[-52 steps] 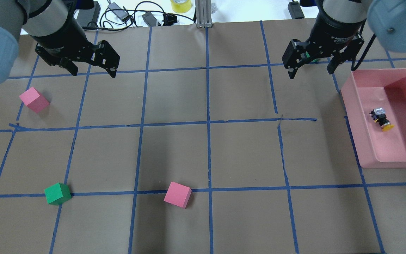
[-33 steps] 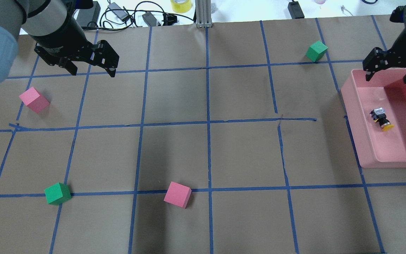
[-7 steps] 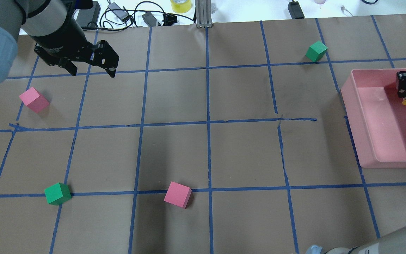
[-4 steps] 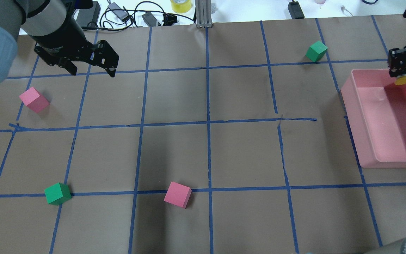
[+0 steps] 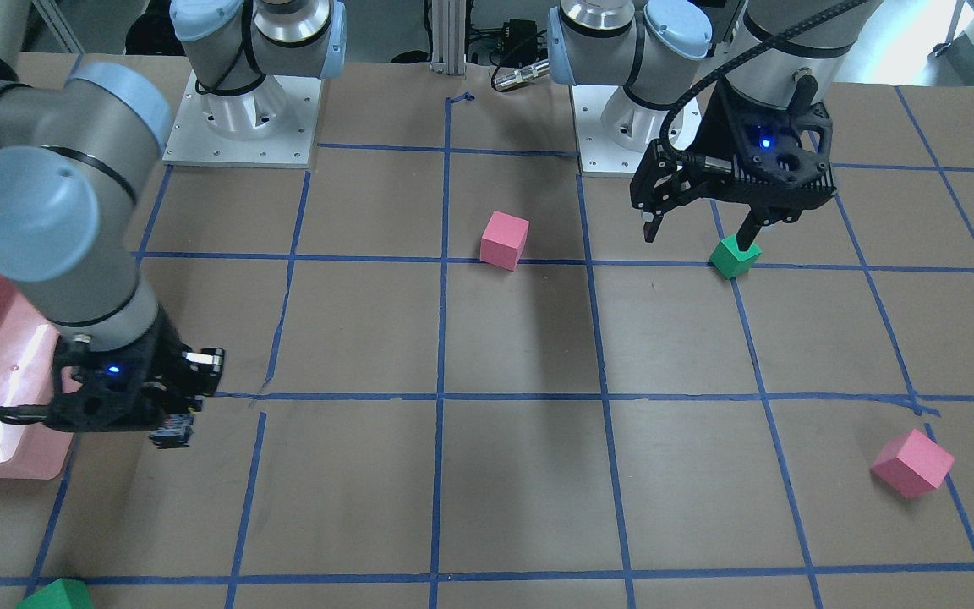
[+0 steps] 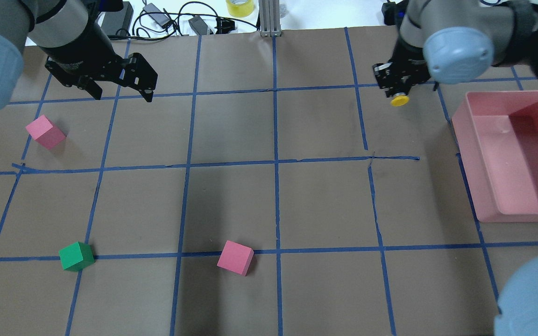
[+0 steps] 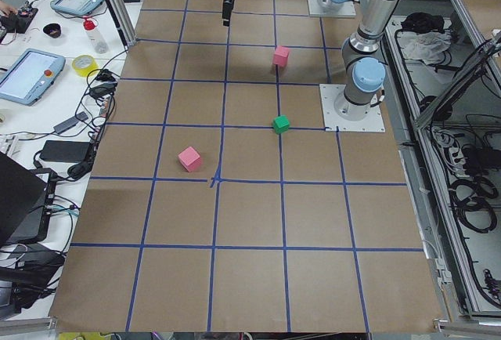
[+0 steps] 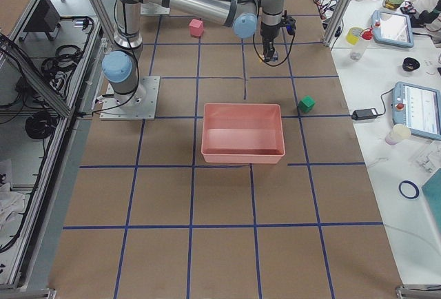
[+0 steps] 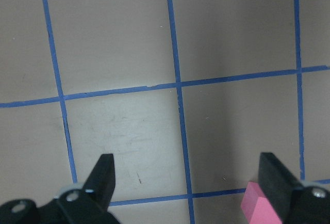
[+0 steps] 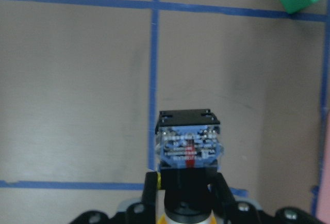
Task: Align button upright
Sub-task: 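Carry the switch to the table center and release it lying down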
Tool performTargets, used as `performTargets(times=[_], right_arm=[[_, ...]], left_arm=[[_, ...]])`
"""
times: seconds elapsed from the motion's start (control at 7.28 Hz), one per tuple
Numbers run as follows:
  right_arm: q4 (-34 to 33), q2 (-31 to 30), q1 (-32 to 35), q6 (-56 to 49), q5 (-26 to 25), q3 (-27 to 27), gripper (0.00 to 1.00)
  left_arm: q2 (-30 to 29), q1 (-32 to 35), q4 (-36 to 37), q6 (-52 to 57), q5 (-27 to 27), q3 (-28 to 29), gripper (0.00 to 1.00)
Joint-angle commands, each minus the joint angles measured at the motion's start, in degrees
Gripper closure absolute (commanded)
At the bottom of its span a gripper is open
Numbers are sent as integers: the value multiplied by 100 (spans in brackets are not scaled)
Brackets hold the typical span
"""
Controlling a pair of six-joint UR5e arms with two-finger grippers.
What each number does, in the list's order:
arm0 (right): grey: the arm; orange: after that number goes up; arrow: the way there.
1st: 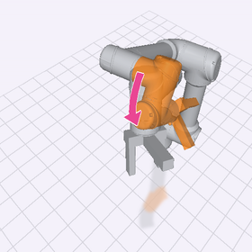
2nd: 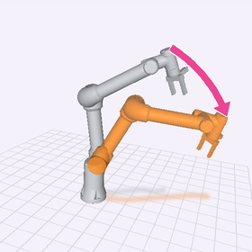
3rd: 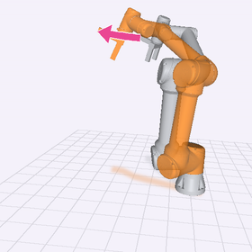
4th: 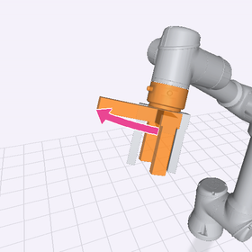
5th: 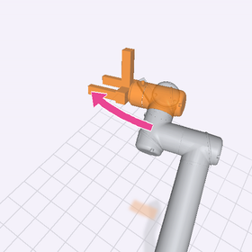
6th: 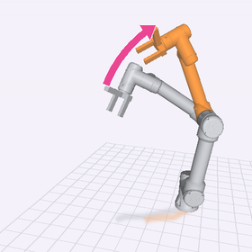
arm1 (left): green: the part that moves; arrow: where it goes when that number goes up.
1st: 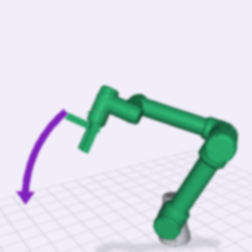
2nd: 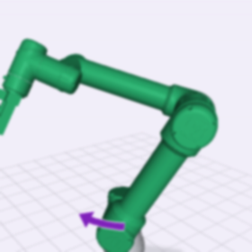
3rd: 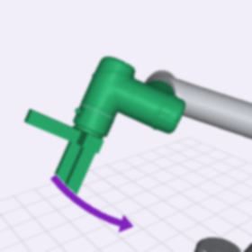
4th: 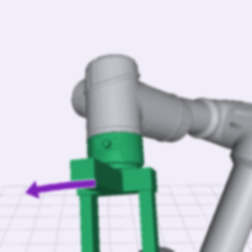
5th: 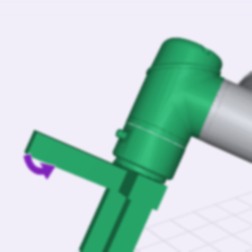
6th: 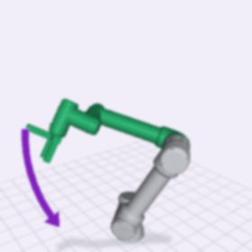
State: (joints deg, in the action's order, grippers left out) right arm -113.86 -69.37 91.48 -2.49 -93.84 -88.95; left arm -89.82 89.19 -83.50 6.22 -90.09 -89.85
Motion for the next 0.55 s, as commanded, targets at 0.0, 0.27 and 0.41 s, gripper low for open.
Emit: performTargets(times=[0.0, 0.27, 0.41], right_arm=[[-435, 781, 991, 721, 137, 236, 100], [-488, 1125, 1310, 1365, 638, 526, 100], [-523, 1336, 1441, 1417, 648, 675, 100]], left_arm=[[0, -51, -9, -6, 17, 3, 0], [0, -60, -9, -7, 17, -6, 0], [0, -60, -9, -7, 17, -6, 0]])
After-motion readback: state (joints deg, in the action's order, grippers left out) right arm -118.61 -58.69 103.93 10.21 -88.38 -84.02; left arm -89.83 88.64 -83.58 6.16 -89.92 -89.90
